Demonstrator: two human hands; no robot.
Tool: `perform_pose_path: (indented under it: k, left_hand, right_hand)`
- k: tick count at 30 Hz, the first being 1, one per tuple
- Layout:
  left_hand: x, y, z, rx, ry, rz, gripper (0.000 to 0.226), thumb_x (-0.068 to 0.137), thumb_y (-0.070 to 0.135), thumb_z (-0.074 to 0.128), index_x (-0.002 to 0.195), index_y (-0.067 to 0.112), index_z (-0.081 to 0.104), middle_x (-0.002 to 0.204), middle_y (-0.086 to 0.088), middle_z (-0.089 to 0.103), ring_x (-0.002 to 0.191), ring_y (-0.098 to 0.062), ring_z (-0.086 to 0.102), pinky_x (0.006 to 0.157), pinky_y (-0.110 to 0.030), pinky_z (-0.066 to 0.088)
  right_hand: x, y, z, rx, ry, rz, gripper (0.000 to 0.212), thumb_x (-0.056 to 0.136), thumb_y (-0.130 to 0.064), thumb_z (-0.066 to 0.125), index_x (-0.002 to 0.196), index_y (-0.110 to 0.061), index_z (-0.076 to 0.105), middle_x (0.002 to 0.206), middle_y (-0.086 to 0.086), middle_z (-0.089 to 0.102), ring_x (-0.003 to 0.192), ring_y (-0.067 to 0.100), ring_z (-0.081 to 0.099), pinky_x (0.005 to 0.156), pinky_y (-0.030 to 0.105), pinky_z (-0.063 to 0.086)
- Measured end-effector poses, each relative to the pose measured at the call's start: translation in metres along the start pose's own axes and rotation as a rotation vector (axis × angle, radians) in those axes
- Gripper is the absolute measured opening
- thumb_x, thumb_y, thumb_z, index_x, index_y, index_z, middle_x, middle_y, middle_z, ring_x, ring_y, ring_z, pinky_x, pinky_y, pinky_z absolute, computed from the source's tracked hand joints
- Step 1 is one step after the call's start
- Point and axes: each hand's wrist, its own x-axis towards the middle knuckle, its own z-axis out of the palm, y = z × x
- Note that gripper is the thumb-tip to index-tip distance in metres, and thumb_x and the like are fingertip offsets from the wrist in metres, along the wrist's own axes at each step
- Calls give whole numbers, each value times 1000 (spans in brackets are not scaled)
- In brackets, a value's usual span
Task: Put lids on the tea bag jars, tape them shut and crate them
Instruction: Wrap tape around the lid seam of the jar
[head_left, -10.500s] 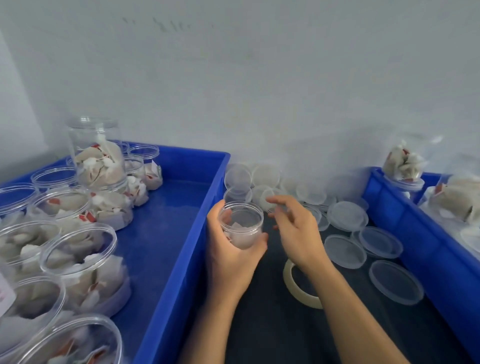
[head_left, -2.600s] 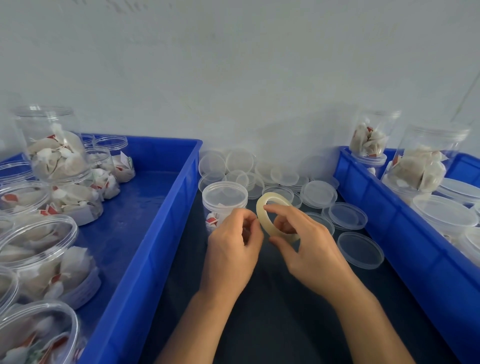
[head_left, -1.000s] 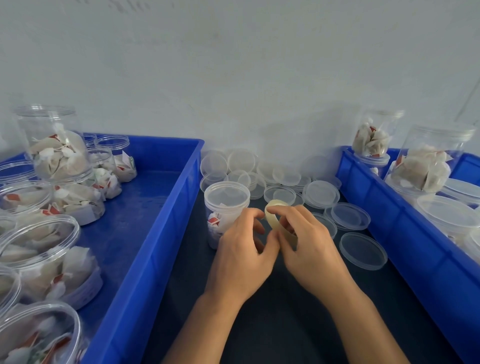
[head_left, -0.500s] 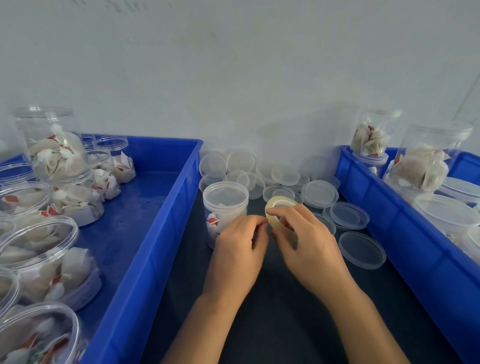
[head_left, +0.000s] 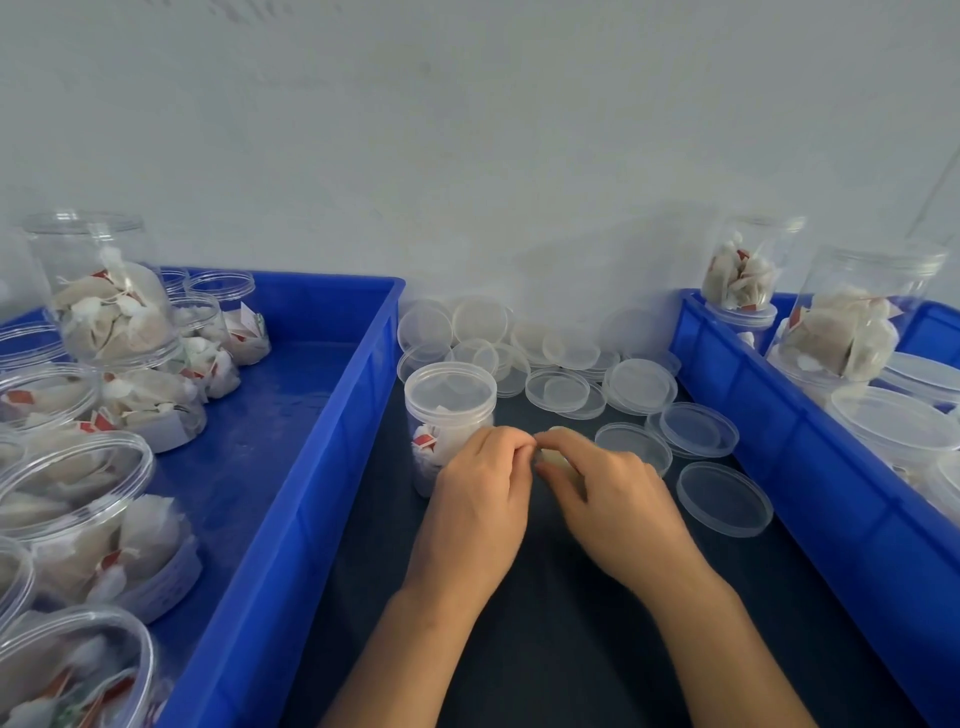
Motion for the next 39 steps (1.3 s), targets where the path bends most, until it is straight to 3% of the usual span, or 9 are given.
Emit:
perform_pose_path:
  k: [2,9,16,20,24,27,31,35,39]
  left_hand:
    - [1,0,-2,8,21,3,7,104,10,66,107,11,73,99,3,70,89,-8,63,83,-24,52]
    - [2,1,-4,-4,90,100,16,104,12,65,116,9,75,101,1,72,86,-9,69,81,-26,57]
    - [4,-4,-11,132,333,269,16,101,2,69,115,4,77,101,-5,74,89,-16,68,78,-34,61]
    - [8,-8,-18,199,610,90,29,91,8,64,119,0,69,119,-16,65,110,-30,59,101,-30,41]
    - [7,-13,-14,93,456,-169,60,89,25,75,140,5,52,135,-14,54,124,-24,50,101,-33,43]
    - [6,-21,-11,-66,302,-303,74,87,32,84,150,23,47,139,1,51,112,10,47,92,-10,41]
    - [7,-23,-13,-118,197,-287,86,93,40,77,165,33,30,141,17,45,117,30,39,88,7,32]
    - [7,-15,-15,-70,132,-216,96,90,60,54,170,28,12,147,31,33,125,29,34,101,2,28]
    - [8,-11,-14,2,82,-196,92,90,61,45,170,28,15,155,9,43,136,-6,48,107,-26,41]
  right_hand:
    - [-2,-1,-2,32,-67,-26,18,107,-38,57,123,-45,61,78,-49,52,68,-7,52,61,28,39]
    - [-1,-4,-10,148,-73,32,15,108,-39,53,106,-42,67,65,1,58,61,20,51,59,31,41]
    - [-3,-9,-11,93,-38,112,15,105,-44,52,98,-41,65,56,-7,53,61,19,51,65,37,49]
    - [-4,-9,-12,78,-8,141,15,103,-50,50,97,-43,62,60,-10,59,67,19,57,73,39,54]
    - [-3,-14,-12,51,-6,145,19,104,-53,47,97,-42,60,66,-14,63,71,19,59,75,40,54]
    - [-4,-17,-12,27,9,133,19,105,-53,48,98,-40,60,70,-16,64,70,20,58,74,39,54]
    - [-5,-20,-16,16,41,118,20,103,-53,47,99,-39,60,70,-17,63,70,21,57,72,40,54]
    - [-5,-20,-20,41,66,119,21,102,-54,46,99,-40,62,70,-14,65,71,19,59,71,39,54]
    - [-4,-21,-22,74,29,121,23,102,-54,45,96,-40,62,72,-16,66,73,17,61,70,37,53]
